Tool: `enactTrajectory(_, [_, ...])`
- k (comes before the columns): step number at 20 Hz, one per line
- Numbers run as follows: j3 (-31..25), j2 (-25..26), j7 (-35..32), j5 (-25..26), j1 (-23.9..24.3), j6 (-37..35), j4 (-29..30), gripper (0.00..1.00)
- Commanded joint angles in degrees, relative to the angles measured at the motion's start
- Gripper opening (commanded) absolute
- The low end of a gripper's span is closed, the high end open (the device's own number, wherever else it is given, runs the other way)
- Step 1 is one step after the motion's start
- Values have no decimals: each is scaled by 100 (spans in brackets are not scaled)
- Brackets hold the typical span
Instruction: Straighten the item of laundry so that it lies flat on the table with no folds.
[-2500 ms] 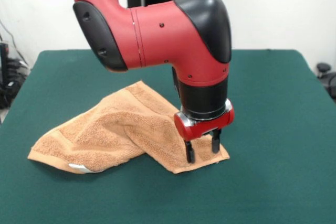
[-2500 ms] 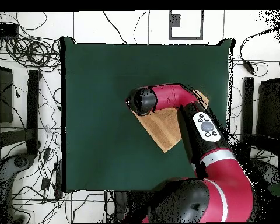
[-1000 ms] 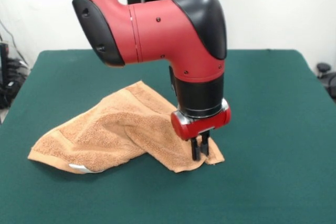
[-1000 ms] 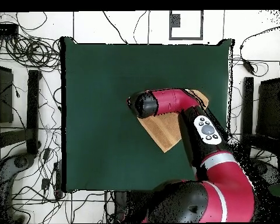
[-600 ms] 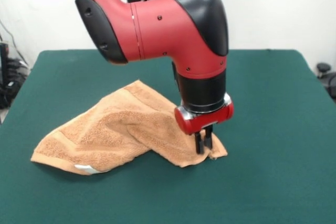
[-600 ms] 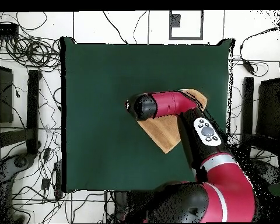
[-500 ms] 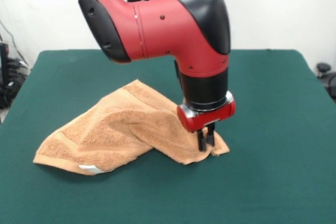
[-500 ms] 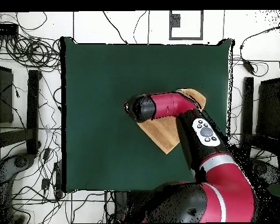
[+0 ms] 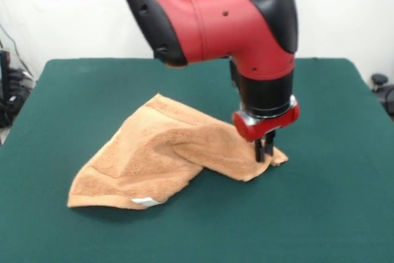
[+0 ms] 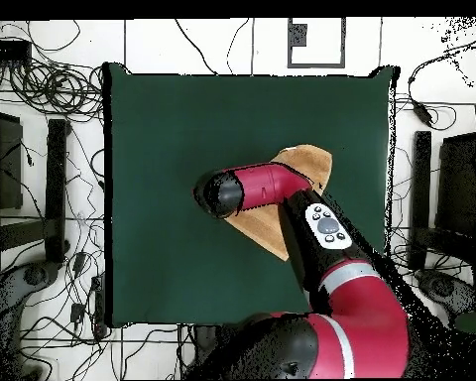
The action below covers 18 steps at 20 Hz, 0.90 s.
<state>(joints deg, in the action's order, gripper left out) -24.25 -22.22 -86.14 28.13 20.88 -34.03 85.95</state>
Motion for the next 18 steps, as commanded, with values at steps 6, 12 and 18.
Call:
enactTrajectory(6, [-95,-394,-1082,-678,-362,-201,1242,0])
enactTrajectory(12, [-132,-876,-628,-1046,-121,-833,1579,0])
enactTrajectory(18, [-195,-1176,-74,-1062,162,-1164,1894,0])
